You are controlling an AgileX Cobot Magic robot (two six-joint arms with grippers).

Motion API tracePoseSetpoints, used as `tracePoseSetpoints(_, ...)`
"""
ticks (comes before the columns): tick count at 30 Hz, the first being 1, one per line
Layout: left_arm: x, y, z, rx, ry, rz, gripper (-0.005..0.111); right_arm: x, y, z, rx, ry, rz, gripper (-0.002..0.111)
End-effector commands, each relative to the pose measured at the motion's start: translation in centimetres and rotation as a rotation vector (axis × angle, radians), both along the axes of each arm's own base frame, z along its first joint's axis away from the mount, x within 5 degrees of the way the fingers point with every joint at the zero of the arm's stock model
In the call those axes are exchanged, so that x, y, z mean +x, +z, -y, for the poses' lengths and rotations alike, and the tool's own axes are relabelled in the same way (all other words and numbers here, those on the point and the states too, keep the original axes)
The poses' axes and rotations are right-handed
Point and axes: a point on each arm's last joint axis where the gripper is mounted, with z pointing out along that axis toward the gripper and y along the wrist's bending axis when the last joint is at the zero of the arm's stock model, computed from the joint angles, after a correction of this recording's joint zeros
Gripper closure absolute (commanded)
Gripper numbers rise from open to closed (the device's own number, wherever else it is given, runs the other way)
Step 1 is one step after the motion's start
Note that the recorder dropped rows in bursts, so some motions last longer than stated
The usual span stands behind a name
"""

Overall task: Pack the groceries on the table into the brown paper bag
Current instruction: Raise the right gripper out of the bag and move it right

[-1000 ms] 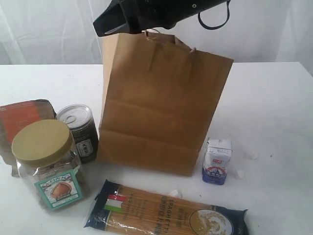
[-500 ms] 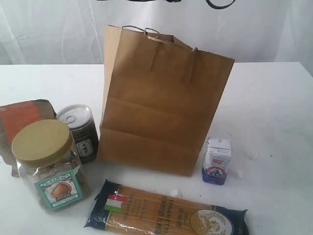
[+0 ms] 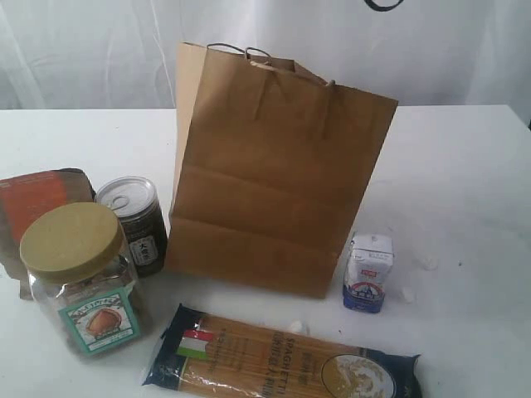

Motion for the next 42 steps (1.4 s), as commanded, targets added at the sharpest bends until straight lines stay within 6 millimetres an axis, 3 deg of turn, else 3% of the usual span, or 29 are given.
tracePoseSetpoints(1,-0.1,-0.4,0.0,0.003,0.002,-0.033,0.107,-1.0,-1.0,1.7,-0.329,-0.007,-0.032,0.108)
tracePoseSetpoints(4,-0.1,-0.4,0.0,0.003,0.002,-0.033,0.107,-1.3,-0.7,4.4,-0.517,-0.209,-0.074,0.108)
tracePoseSetpoints(8,-0.1,-0.4,0.0,0.003,0.002,-0.033,0.107,-2.5,2.8,7.8,-0.625,-0.473,0.058,0.108)
tracePoseSetpoints(10,-0.1,-0.4,0.0,0.003,0.002,-0.033,0.107,-3.8,4.6,9.0,-0.598,-0.564,0.08,0.108)
tracePoseSetpoints(13,-0.1,-0.4,0.0,0.003,0.002,-0.033,0.107,-5.7,5.4,10.3,-0.634,-0.603,0.013,0.108)
tracePoseSetpoints(17,-0.1,-0.4,0.0,0.003,0.002,-0.033,0.107,-7.4,4.2,11.1,-0.763,-0.561,-0.181,0.108)
tracePoseSetpoints(20,-0.1,-0.4,0.0,0.003,0.002,-0.033,0.107,-7.7,3.2,9.7,-0.764,-0.365,-0.237,0.108)
tracePoseSetpoints(24,-0.1,-0.4,0.0,0.003,0.002,-0.033,0.107,-7.6,2.0,7.3,-0.599,-0.203,-0.342,0.108)
tracePoseSetpoints(36,-0.1,-0.4,0.0,0.003,0.002,-0.033,0.107,-1.6,1.0,3.0,-0.087,-0.262,-0.214,0.108)
tracePoseSetpoints(42,-0.1,-0.4,0.0,0.003,0.002,-0.033,0.107,1.1,-0.9,1.9,0.008,-0.3,-0.189,0.108)
